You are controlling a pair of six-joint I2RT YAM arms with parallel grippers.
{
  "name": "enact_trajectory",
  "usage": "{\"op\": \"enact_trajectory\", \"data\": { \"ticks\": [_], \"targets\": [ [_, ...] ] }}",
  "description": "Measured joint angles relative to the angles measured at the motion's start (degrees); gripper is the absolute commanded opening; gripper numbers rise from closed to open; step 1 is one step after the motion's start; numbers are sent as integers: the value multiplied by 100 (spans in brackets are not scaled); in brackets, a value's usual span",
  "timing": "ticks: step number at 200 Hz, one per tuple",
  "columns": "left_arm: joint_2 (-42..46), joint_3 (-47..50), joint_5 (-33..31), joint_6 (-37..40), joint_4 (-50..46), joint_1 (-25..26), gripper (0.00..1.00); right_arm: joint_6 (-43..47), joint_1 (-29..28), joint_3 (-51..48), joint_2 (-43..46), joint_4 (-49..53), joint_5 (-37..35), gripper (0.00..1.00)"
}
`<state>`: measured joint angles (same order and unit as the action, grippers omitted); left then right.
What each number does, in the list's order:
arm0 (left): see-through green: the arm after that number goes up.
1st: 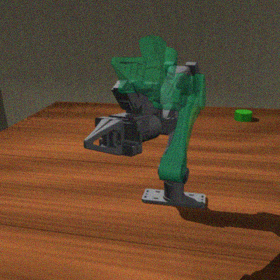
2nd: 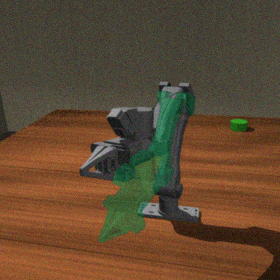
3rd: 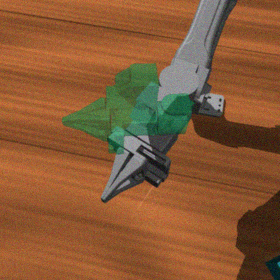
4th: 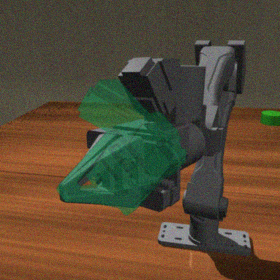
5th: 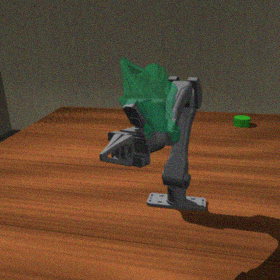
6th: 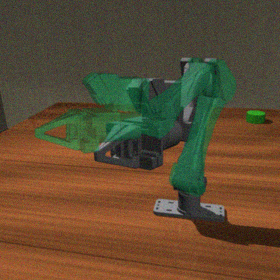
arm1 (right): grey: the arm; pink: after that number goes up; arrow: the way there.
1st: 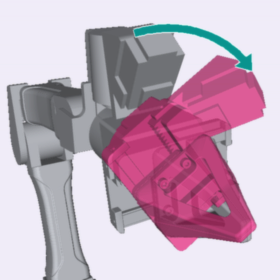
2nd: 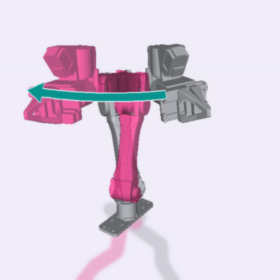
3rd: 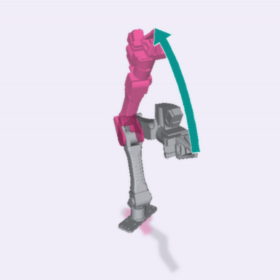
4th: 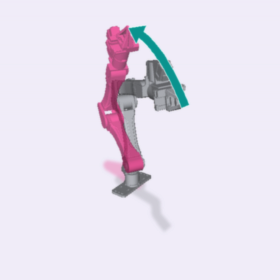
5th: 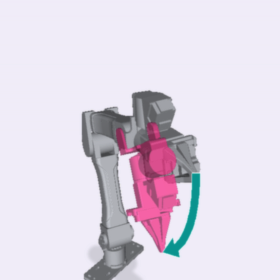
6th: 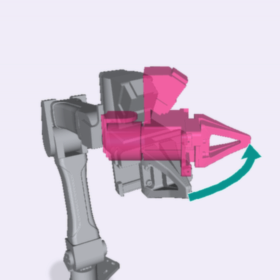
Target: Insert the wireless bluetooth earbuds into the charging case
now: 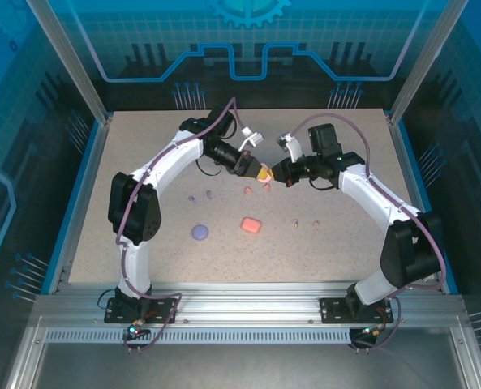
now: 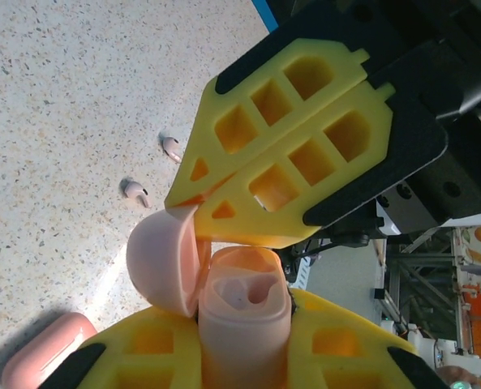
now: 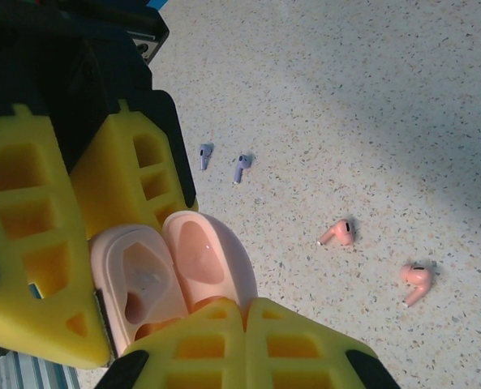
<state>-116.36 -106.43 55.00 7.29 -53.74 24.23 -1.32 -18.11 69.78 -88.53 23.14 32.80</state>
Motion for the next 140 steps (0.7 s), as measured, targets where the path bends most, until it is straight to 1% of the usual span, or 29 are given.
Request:
{"op": "enact_trajectory", "data": {
  "ticks": [4, 13, 19, 21, 26, 37, 48, 53, 61, 67, 71, 82, 105, 123, 140],
  "targets": [
    [0, 0, -2, 2, 2, 0, 0, -57, 0, 7, 0, 4, -22, 25],
    [2, 0, -4, 20, 0, -2, 0, -140, 0, 24, 0, 33, -101, 30],
    [0, 0, -7, 20, -7, -7, 0, -219, 4, 52, 0, 55, -197, 36],
    [2, 0, -7, 22, 4, -9, 0, -225, 4, 59, 0, 66, -212, 40],
    [2, 0, -9, 22, 28, -13, 0, -343, 7, 90, 0, 101, -317, 44],
    [7, 26, -26, 13, 70, -20, 0, -509, 13, 144, 13, 153, -538, 49],
    [50, 177, -37, -48, 280, -44, 0, -815, 33, 153, 72, 166, -719, 55],
    [96, 306, -52, -116, 426, -52, 0, -966, 59, 140, 131, 188, -774, 59],
    [188, 535, -68, -188, 649, -76, 0, -1185, 118, 87, 264, 212, -868, 62],
    [273, 723, -76, -275, 811, -103, 0, -1349, 179, 26, 391, 240, -951, 67],
    [330, 835, -81, -326, 901, -127, 0, -1456, 208, -9, 470, 273, -999, 69],
    [503, 1165, -131, -459, 1215, -190, 0, -1672, 293, -122, 719, 400, -1141, 72],
    [1036, 1912, -376, -826, 2044, -299, 0, -2006, 293, -317, 1014, 732, -1399, 73],
    [1587, 2638, -638, -1176, 2955, -306, 0, -2188, 225, -553, 1040, 1001, -1683, 73],
    [2277, 3624, -957, -1519, 4155, -302, 0, -2321, 151, -820, 1019, 1283, -1928, 73]
  ]
}}
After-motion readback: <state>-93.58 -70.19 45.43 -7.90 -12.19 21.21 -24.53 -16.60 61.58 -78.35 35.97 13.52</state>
